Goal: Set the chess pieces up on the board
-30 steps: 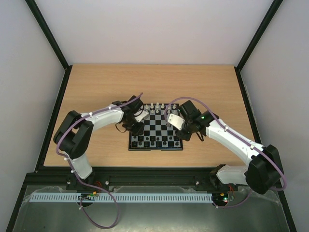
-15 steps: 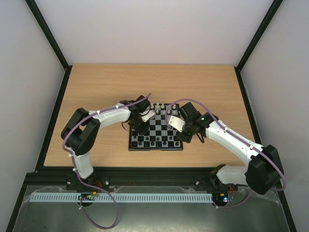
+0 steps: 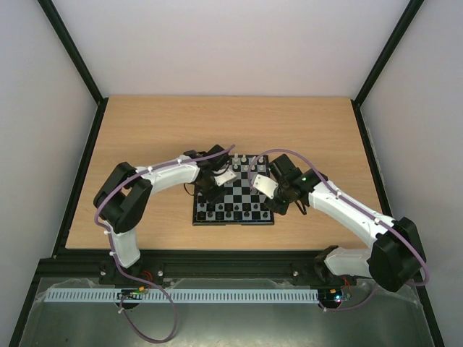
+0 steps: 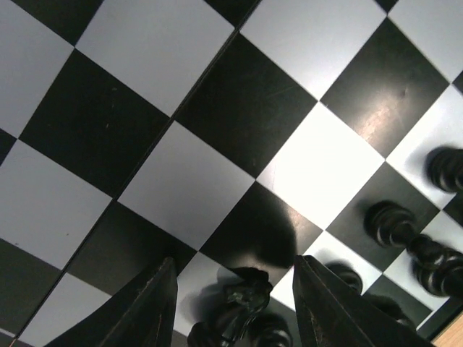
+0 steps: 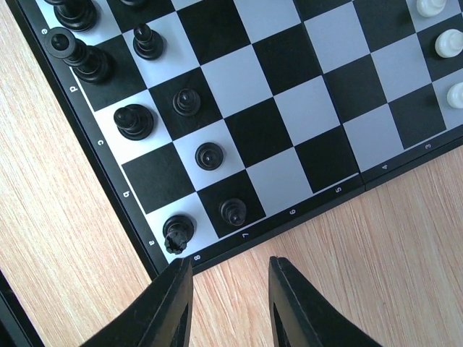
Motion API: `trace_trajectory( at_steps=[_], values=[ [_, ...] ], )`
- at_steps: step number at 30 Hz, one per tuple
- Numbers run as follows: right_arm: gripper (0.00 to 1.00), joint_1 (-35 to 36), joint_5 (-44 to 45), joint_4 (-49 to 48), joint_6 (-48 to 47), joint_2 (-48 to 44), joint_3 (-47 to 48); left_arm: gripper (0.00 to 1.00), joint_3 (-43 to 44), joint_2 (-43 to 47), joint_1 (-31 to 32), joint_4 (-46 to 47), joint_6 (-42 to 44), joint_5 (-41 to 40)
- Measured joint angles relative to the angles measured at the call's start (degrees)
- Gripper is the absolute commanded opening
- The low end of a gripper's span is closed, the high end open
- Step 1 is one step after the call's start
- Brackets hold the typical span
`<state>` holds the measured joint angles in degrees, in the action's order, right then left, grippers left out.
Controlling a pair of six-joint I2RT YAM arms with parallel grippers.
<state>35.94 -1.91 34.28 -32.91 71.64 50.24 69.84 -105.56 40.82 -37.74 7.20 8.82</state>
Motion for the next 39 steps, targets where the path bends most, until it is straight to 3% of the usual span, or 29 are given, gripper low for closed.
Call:
trace_trajectory(
  at_steps=[19, 39],
  values=[
    [0.33, -0.02, -0.48, -0.37, 0.2, -0.09, -0.35, 0.4, 0.17, -0.02, -3.41, -5.35, 14.93, 1.88],
    [0.33, -0.31, -0.72, -0.98, 0.59, -0.09, -0.92, 0.25, 3.28, -2.67, -5.07, -5.27, 22.86, 2.01]
  ],
)
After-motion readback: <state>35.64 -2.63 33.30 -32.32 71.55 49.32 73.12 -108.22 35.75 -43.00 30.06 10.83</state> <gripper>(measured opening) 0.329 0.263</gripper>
